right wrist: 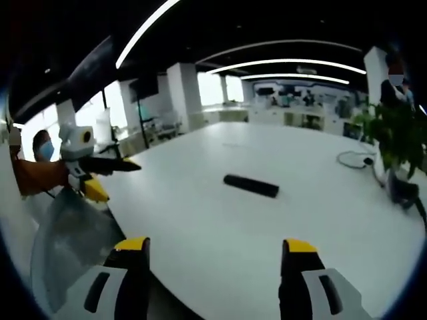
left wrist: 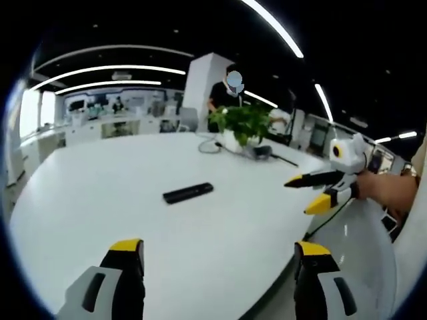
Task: Press the specified remote control buttons in sequence, fully releasing each button before pressing the next.
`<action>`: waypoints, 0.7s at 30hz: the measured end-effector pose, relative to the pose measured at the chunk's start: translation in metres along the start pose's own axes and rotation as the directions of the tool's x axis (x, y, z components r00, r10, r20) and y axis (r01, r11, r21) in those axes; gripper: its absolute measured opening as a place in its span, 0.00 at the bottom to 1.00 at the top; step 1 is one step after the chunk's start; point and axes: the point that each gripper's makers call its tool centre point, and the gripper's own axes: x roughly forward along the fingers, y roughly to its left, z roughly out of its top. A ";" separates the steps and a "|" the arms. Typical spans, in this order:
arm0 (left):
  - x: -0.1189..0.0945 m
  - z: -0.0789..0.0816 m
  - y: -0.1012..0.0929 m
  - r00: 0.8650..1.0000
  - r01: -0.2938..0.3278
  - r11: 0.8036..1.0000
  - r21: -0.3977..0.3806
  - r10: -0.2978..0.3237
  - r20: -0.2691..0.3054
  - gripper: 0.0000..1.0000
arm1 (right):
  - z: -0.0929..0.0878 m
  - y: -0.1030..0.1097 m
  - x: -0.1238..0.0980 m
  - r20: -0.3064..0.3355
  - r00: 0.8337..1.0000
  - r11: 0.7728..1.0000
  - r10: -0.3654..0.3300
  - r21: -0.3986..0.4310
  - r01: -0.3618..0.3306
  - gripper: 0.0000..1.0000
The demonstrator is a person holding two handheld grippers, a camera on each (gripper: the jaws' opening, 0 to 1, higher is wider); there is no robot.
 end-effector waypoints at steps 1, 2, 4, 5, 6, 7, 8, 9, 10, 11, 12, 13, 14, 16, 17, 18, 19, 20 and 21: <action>0.000 0.000 0.000 1.000 0.002 1.000 -0.002 -0.002 0.001 0.96 | -0.001 0.000 0.000 -0.003 1.000 1.000 -0.001 0.000 0.001 0.79; 0.000 0.000 0.000 1.000 0.002 1.000 -0.003 -0.002 0.001 0.96 | -0.002 -0.001 0.000 -0.007 1.000 1.000 -0.004 -0.001 0.004 0.79; 0.000 -0.001 0.001 1.000 -0.003 1.000 -0.003 0.003 -0.002 0.96 | -0.003 -0.001 0.000 -0.006 1.000 1.000 -0.008 -0.004 0.008 0.79; 0.000 -0.001 0.001 1.000 -0.005 1.000 -0.005 0.005 0.000 0.96 | -0.003 -0.002 -0.001 -0.005 1.000 1.000 -0.010 -0.003 0.010 0.79; 0.000 -0.001 0.001 1.000 -0.006 1.000 -0.006 0.006 0.004 0.95 | -0.003 -0.003 -0.001 -0.005 1.000 1.000 -0.012 -0.003 0.012 0.79; -0.001 0.001 0.001 1.000 -0.009 1.000 -0.005 0.009 0.010 0.95 | -0.003 -0.003 -0.001 -0.006 1.000 1.000 -0.015 -0.002 0.015 0.79; -0.001 0.001 0.001 1.000 -0.011 1.000 -0.004 0.011 0.013 0.95 | -0.003 -0.003 -0.001 -0.005 1.000 1.000 -0.017 -0.002 0.017 0.78; -0.001 0.001 0.001 1.000 -0.012 1.000 -0.004 0.012 0.014 0.95 | -0.003 -0.003 -0.002 -0.004 1.000 1.000 -0.018 0.000 0.018 0.78; -0.001 0.001 0.002 1.000 -0.014 1.000 -0.001 0.014 0.014 0.95 | -0.002 -0.003 -0.002 -0.002 1.000 1.000 -0.019 0.000 0.019 0.78; -0.001 0.001 0.002 1.000 -0.016 1.000 0.004 0.016 0.013 0.95 | -0.002 -0.002 -0.002 0.000 1.000 1.000 -0.020 -0.001 0.020 0.78; -0.001 0.001 0.002 1.000 -0.015 1.000 0.006 0.015 0.012 0.95 | -0.002 -0.002 -0.002 -0.001 1.000 1.000 -0.020 -0.002 0.020 0.78; -0.001 0.001 0.002 1.000 -0.014 1.000 0.007 0.014 0.013 0.95 | -0.002 -0.002 -0.002 0.000 1.000 1.000 -0.022 -0.002 0.022 0.78; -0.001 0.001 0.002 1.000 -0.015 1.000 0.007 0.015 0.013 0.95 | -0.002 -0.003 -0.002 -0.001 1.000 1.000 -0.026 -0.002 0.026 0.78; -0.002 0.001 0.002 1.000 -0.019 1.000 0.014 0.019 0.016 0.95 | -0.003 -0.005 -0.003 -0.005 0.999 0.999 -0.033 -0.002 0.033 0.78; -0.002 0.003 0.002 1.000 -0.020 1.000 0.013 0.019 0.022 0.95 | -0.003 -0.005 -0.003 -0.004 0.999 0.999 -0.035 -0.001 0.035 0.78; -0.002 0.003 0.002 1.000 -0.020 1.000 0.013 0.020 0.024 0.95 | -0.003 -0.007 -0.003 -0.002 0.999 0.999 -0.042 -0.001 0.042 0.78; -0.002 0.004 0.002 0.999 -0.017 1.000 0.017 0.017 0.029 0.95 | -0.002 -0.007 -0.003 -0.001 0.999 0.999 -0.045 -0.002 0.045 0.78; -0.002 0.004 0.002 0.999 -0.013 1.000 0.014 0.013 0.031 0.95 | -0.002 -0.009 -0.004 0.001 0.999 0.999 -0.049 -0.001 0.049 0.78; -0.002 0.004 0.002 0.999 -0.013 1.000 0.014 0.012 0.030 0.95 | -0.001 -0.009 -0.004 0.004 0.999 0.999 -0.052 0.002 0.052 0.78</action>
